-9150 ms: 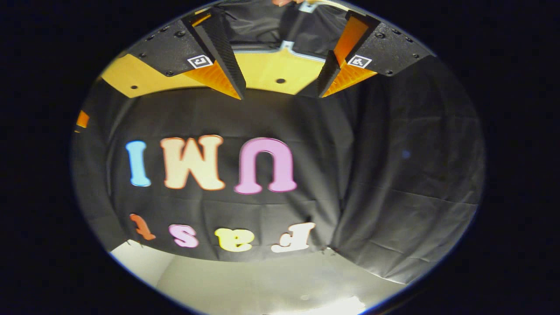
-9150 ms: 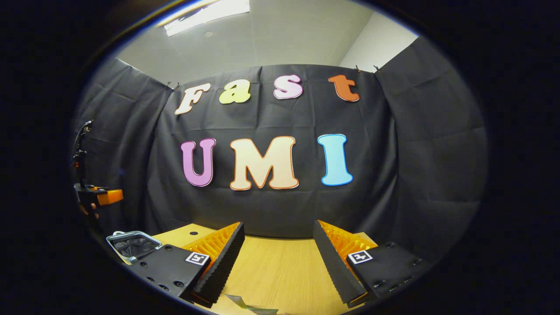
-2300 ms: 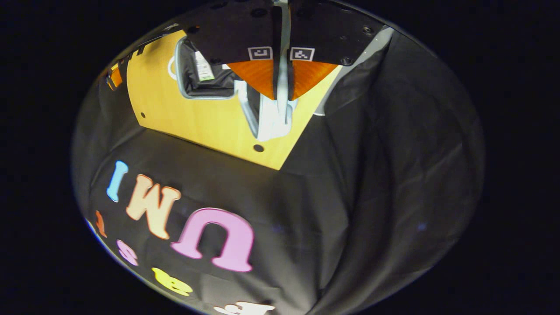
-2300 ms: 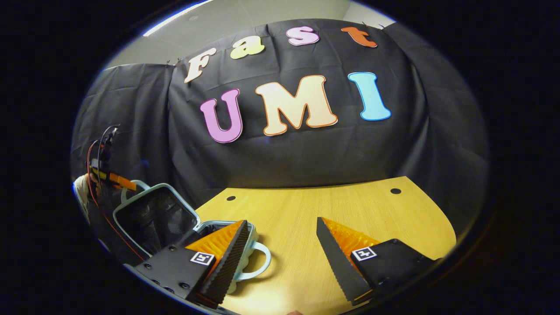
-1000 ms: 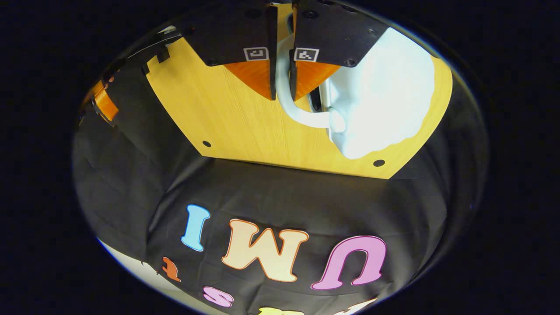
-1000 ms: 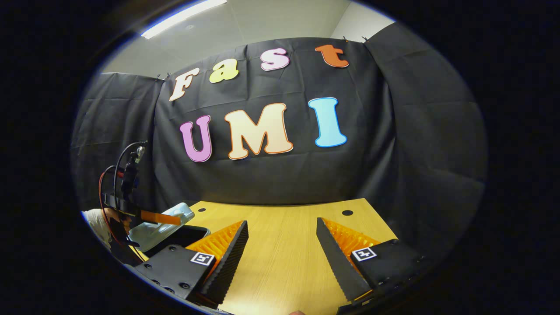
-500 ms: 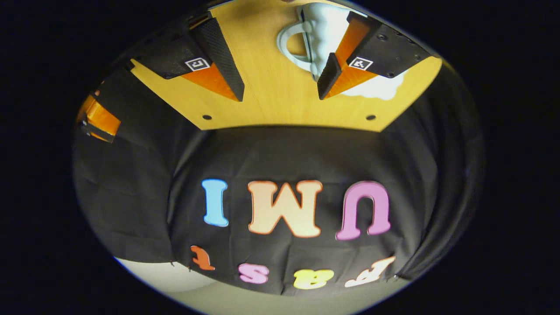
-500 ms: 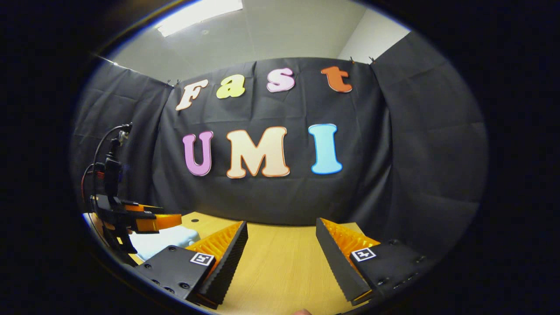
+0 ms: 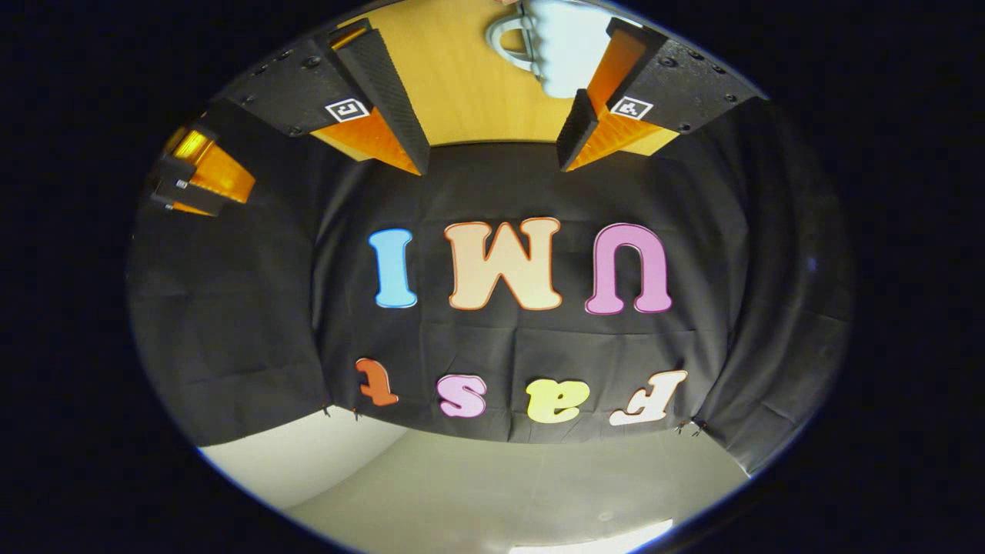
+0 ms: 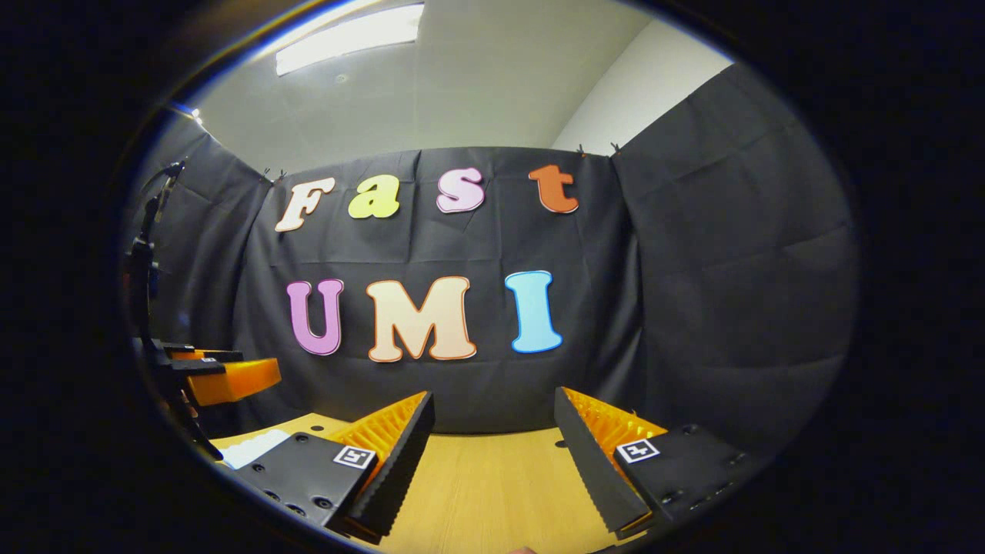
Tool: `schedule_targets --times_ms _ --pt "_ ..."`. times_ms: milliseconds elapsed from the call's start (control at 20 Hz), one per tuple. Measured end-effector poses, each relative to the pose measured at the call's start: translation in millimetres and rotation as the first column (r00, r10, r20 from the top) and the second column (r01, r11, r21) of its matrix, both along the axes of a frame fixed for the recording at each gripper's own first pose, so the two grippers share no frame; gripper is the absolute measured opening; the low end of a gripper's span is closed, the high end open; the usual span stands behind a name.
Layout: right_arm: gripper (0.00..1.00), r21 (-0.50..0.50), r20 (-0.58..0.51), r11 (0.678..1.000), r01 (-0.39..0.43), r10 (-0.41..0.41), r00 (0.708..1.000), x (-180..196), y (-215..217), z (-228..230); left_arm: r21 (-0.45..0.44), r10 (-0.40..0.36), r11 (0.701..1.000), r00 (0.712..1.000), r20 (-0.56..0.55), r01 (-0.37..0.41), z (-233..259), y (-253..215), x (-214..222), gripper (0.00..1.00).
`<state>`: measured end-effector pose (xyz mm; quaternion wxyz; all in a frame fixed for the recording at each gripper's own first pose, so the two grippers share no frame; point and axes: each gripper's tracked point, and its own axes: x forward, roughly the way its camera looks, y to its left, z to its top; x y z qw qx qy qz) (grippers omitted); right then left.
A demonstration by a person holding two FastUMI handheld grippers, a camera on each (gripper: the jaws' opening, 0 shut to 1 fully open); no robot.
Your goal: First open the suitcase, pack the skin care products into it, and then close the suitcase.
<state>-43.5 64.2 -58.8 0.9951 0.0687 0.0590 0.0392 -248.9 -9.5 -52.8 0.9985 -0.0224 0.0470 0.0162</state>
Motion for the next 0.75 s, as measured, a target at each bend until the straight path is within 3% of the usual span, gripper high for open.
schedule_targets --times_ms 150,350,550,750 --pt "0.98 0.005 0.033 1.0 0.002 -0.002 0.999 -11 -6 17 -0.047 -0.026 0.999 1.0 0.01 0.026 5 -20 -5 0.95" --pt "0.97 0.011 0.058 1.0 -0.021 0.02 0.998 -9 -14 29 0.037 0.011 0.999 0.998 0.067 -0.014 30 -24 -7 0.93" --pt "0.99 0.02 0.076 0.999 -0.03 0.028 0.997 -1 -29 39 0.038 0.004 0.999 0.995 0.104 -0.008 40 -45 -8 0.94" --pt "0.94 0.015 0.075 0.999 -0.05 0.048 0.996 4 -31 37 0.046 0.008 0.999 0.994 0.108 -0.013 44 -50 -4 0.95"
